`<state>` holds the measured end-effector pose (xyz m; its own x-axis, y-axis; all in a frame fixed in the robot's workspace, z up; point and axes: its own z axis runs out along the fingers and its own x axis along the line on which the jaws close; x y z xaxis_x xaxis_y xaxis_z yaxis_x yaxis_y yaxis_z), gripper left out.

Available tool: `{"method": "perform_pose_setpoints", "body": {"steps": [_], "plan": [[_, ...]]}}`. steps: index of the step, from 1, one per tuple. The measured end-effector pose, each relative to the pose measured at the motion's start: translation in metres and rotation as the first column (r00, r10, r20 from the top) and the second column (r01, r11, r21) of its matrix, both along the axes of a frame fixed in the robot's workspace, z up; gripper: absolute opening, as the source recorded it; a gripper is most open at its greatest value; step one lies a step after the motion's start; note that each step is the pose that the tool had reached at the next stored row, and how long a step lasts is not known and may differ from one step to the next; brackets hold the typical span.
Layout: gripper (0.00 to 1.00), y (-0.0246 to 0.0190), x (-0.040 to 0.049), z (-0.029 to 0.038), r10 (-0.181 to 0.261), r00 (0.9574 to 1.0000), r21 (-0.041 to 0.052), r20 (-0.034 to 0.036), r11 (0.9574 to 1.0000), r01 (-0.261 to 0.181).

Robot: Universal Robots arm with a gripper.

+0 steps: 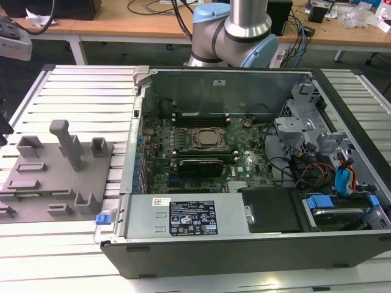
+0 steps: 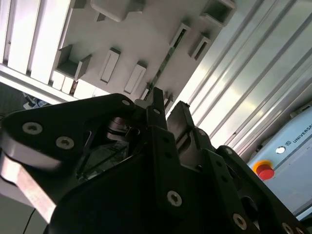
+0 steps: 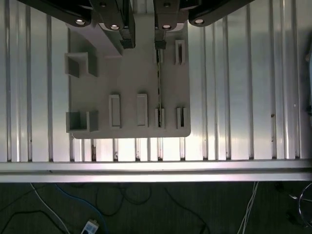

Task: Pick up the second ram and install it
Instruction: 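Pick up the second ram and move it above second insertion slot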

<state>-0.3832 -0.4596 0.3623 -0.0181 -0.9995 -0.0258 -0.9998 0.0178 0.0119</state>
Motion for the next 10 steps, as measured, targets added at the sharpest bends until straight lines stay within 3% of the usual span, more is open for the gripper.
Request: {"method": "perform_pose_setpoints", "body": {"steps": [10], "plan": [[0.30, 0.0000, 0.0000, -0.0084, 0.000, 1.0000, 0.0000, 0.0001, 1.0000, 0.000]]}}
